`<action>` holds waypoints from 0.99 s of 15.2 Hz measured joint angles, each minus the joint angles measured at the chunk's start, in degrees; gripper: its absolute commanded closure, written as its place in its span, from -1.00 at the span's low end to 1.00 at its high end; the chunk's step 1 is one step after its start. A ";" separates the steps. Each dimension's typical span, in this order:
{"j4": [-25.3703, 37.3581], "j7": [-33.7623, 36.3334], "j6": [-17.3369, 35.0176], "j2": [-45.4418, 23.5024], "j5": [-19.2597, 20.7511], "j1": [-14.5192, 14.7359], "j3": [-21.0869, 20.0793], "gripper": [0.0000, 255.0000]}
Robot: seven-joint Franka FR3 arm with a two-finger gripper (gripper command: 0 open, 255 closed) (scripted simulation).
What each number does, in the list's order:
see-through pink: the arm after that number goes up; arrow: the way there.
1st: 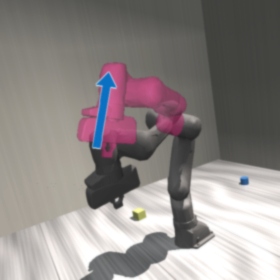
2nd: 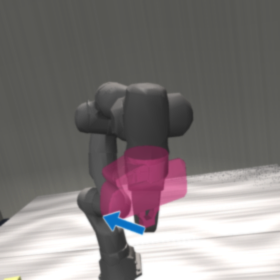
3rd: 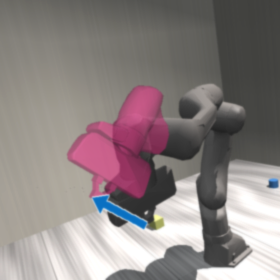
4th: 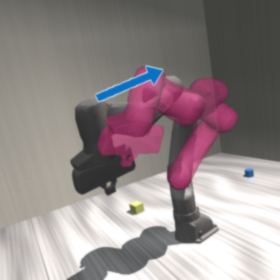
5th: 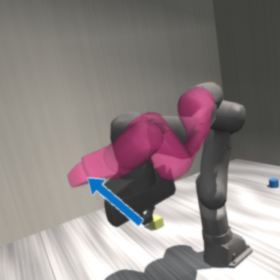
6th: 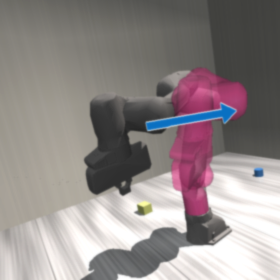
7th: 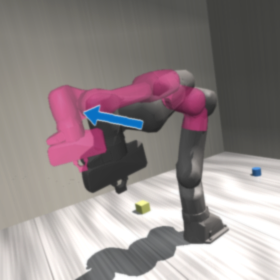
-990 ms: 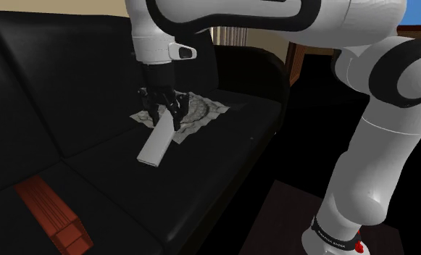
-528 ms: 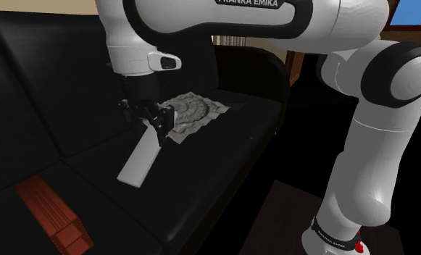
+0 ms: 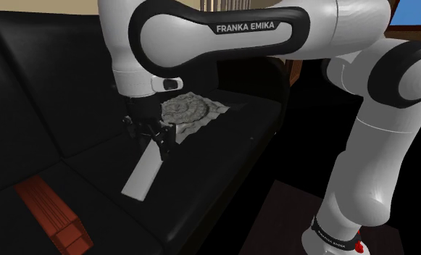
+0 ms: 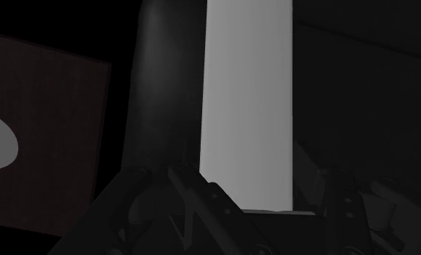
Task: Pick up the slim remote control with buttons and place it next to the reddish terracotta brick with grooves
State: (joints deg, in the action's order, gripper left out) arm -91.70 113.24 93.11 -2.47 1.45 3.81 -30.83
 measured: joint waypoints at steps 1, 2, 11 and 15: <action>-0.82 -0.06 0.73 0.11 -0.05 -0.04 0.03 1.00; -1.58 -0.07 1.46 0.16 -0.08 -0.05 0.04 1.00; -9.28 -0.28 8.71 0.68 -0.32 -0.24 0.19 1.00; -11.97 -0.19 11.74 0.35 -0.11 -0.26 0.23 1.00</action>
State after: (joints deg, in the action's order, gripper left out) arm -103.68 113.05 104.85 -2.13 1.34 3.55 -30.60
